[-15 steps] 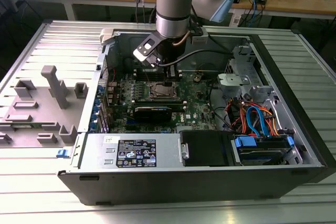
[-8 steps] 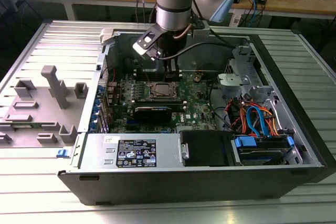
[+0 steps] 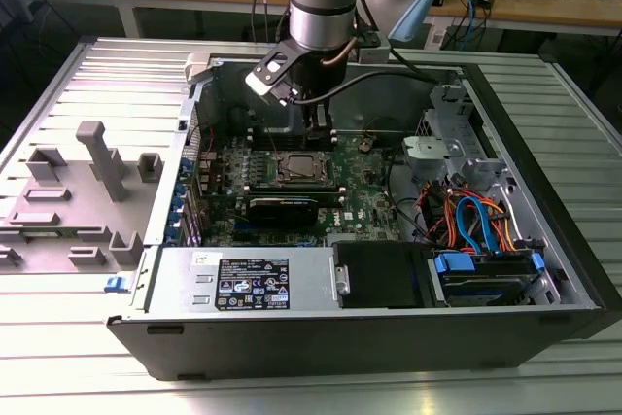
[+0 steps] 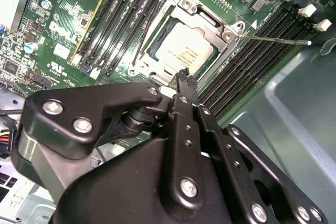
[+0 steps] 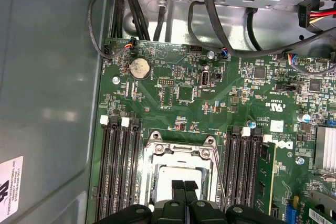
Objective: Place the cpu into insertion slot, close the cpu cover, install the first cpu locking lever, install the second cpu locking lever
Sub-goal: 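Install the first cpu locking lever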
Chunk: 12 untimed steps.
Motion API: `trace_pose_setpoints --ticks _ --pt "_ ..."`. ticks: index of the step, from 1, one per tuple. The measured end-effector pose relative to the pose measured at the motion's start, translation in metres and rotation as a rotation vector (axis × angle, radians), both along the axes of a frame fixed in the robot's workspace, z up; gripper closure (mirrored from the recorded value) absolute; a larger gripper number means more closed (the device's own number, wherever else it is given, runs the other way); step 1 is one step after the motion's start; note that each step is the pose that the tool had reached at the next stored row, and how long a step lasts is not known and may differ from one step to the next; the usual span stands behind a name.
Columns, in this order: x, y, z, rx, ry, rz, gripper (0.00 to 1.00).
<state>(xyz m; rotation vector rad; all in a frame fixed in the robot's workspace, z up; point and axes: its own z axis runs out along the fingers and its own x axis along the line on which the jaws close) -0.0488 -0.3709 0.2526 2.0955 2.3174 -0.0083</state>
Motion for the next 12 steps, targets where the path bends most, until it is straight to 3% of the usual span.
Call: trace_pose_setpoints --ticks 12 --pt "0.0000 -0.0001 0.0001 0.0000 -0.0001 0.016 0.89"
